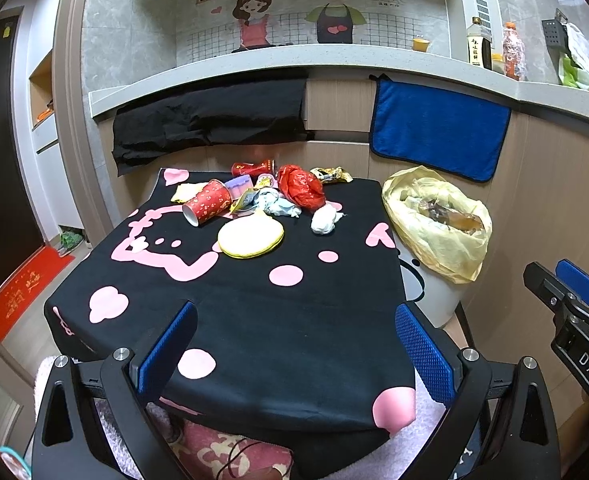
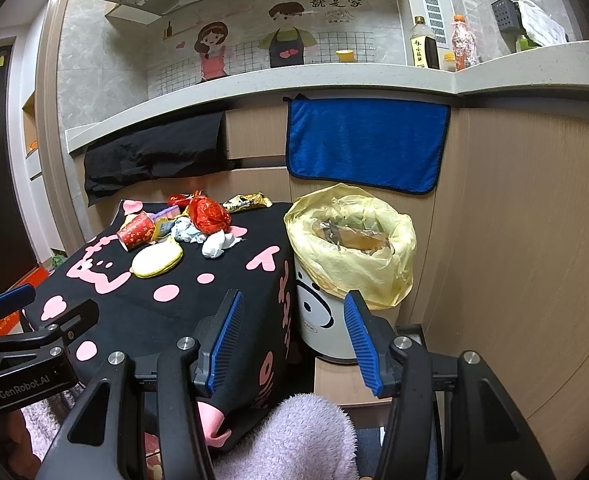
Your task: Collect trash
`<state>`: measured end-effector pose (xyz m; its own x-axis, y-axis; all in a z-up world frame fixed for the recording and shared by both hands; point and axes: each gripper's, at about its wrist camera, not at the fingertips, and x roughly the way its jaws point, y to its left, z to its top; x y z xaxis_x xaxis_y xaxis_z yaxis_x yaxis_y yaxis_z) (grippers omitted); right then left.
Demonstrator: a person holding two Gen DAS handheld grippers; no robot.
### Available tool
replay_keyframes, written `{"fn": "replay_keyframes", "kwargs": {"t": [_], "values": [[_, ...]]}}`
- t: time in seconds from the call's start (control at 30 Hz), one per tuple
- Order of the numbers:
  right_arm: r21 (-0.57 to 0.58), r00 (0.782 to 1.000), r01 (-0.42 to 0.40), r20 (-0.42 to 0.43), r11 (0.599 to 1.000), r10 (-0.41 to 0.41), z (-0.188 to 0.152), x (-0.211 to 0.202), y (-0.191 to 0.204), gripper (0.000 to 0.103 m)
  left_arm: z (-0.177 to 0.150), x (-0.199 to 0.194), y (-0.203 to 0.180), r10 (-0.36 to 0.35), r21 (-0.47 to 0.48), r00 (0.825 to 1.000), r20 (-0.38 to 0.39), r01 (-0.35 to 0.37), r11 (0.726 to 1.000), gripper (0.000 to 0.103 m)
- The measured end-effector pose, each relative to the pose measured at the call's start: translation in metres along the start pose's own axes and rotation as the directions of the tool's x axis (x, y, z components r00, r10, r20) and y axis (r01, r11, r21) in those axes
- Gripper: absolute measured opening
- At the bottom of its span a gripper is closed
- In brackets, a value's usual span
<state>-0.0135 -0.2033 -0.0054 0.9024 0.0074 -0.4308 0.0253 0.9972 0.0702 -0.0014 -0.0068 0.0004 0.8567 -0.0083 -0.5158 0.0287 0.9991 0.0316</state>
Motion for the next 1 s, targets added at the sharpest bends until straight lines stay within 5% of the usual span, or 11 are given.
{"fn": "replay_keyframes", "kwargs": {"t": [0.67, 1.0], "values": [[-0.002, 1.0, -0.006, -0.002, 1.0, 0.006, 0.001, 0.002, 0.004, 0.05, 0.001, -0.001, -0.003, 0.012, -0.014, 1.0, 0.007, -0.012, 1.0, 0.099], [-0.009, 0.997, -0.074, 0.032, 0.997, 0.074, 0.043, 0.05, 0.027, 0.05, 0.041, 0.037, 0.065, 0.019, -0.062, 0.996, 0.093, -0.013, 0.998, 0.099]]}}
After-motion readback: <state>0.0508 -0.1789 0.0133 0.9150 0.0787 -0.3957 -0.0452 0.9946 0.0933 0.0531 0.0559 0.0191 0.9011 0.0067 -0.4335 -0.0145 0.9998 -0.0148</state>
